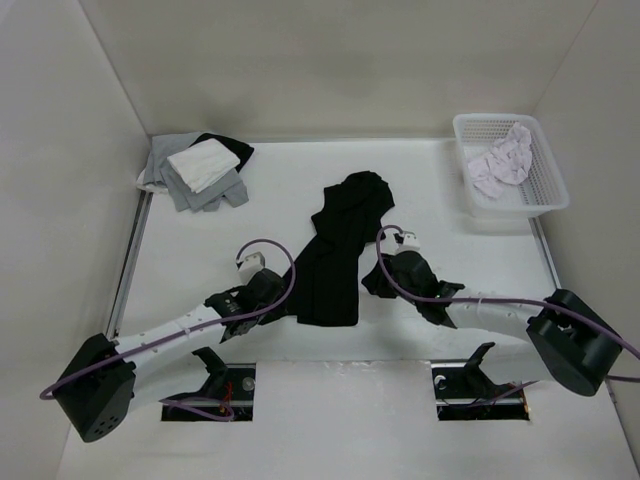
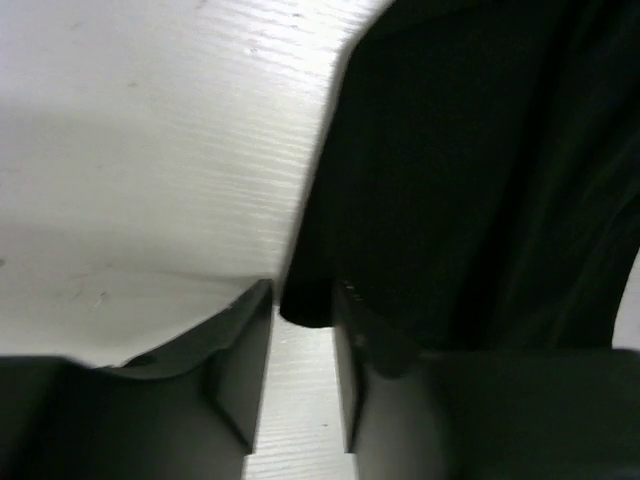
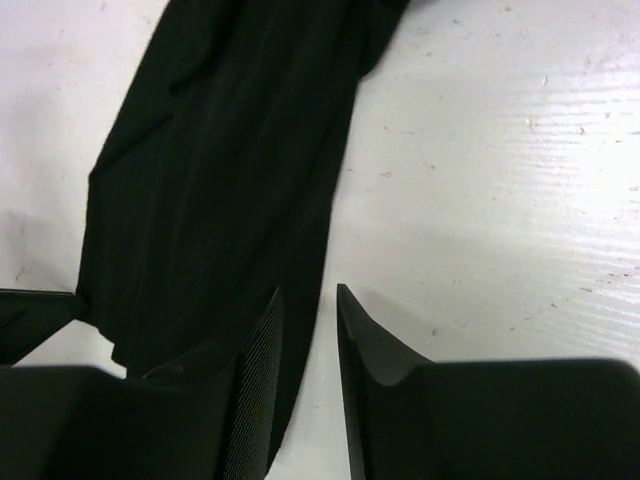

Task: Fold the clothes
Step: Flatten the tank top out

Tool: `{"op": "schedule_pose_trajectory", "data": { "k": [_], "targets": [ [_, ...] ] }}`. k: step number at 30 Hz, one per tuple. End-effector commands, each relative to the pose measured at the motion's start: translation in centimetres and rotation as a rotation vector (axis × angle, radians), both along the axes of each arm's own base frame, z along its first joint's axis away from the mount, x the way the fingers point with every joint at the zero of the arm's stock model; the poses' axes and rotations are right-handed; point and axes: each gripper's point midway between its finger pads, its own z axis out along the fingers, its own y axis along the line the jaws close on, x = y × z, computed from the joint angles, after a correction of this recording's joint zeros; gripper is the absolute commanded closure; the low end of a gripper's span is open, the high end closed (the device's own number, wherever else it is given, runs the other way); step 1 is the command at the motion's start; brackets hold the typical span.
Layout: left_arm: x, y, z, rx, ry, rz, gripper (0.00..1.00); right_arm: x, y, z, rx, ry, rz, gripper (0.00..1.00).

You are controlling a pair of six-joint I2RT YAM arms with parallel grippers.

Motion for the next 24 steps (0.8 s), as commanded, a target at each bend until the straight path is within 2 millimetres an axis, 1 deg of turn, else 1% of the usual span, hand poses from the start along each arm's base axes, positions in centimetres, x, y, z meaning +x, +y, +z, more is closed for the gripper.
{"op": "schedule_pose_trajectory", "data": {
  "k": [1, 2, 3, 5, 6, 8, 9, 12, 13, 14, 17, 18, 19, 20, 21, 22, 23, 24],
  "targets": [
    [0.3, -1.1, 0.0, -0.036, -0.002, -0.014, 0.82, 0.2, 0.3, -0.5, 0.021, 0.007, -0.023, 0.65],
    [1.0, -1.4, 0.9, -0.049, -0.025, -0.016, 0.89, 0.1, 0.4, -0.6, 0.022, 0.012, -0.020, 0.65],
    [1.6, -1.8, 2.0, -0.064, -0.057, -0.023, 0.93, 0.1, 0.6, -0.5, 0.026, 0.013, -0.017, 0.65],
    [3.5, -2.6, 5.5, -0.104, -0.165, -0.031, 0.96, 0.0, 0.8, -0.3, 0.034, 0.012, -0.012, 0.64],
    [4.8, -2.8, 8.5, -0.132, -0.264, -0.027, 0.99, -0.1, 0.8, -0.2, 0.036, 0.008, -0.011, 0.62],
    [5.6, -2.5, 10.4, -0.141, -0.320, -0.018, 0.99, -0.3, 0.7, -0.3, 0.035, 0.011, -0.012, 0.61],
    [6.5, -2.0, 12.5, -0.157, -0.377, 0.003, 0.99, -0.4, 0.7, -0.3, 0.040, 0.014, -0.012, 0.61],
    [8.1, -1.5, 16.8, -0.216, -0.489, 0.042, 0.99, -1.0, 1.2, -0.4, 0.044, 0.025, 0.005, 0.59],
    [8.9, -1.3, 19.0, -0.243, -0.546, 0.055, 0.99, -1.3, 1.6, -0.6, 0.041, 0.032, 0.020, 0.59],
    [9.3, -1.4, 20.2, -0.258, -0.575, 0.056, 0.99, -1.5, 1.7, -0.7, 0.039, 0.034, 0.024, 0.59],
    [10.6, -2.0, 25.3, -0.322, -0.691, 0.047, 0.99, -1.7, 2.1, -0.9, 0.042, 0.042, 0.030, 0.59],
    [10.7, -2.1, 26.3, -0.330, -0.714, 0.044, 0.99, -1.6, 2.2, -0.9, 0.042, 0.044, 0.030, 0.58],
    [11.0, -2.2, 27.9, -0.337, -0.752, 0.040, 0.99, -1.6, 2.3, -1.0, 0.041, 0.045, 0.030, 0.58],
    [11.2, -2.2, 29.4, -0.340, -0.786, 0.039, 0.99, -1.4, 2.5, -0.8, 0.044, 0.038, 0.033, 0.56],
    [11.2, -2.1, 30.2, -0.343, -0.806, 0.039, 0.99, -1.0, 2.6, -0.5, 0.047, 0.025, 0.030, 0.53],
    [11.3, -1.9, 31.2, -0.345, -0.829, 0.041, 0.99, -0.3, 2.5, -0.2, 0.051, 0.013, 0.013, 0.51],
    [11.4, -1.7, 32.7, -0.355, -0.862, 0.044, 0.99, 1.1, 2.0, 0.1, 0.058, -0.004, -0.020, 0.49],
    [11.4, -1.7, 33.0, -0.358, -0.869, 0.044, 0.99, 1.8, 1.9, 0.3, 0.067, -0.008, -0.033, 0.49]
  ]
}}
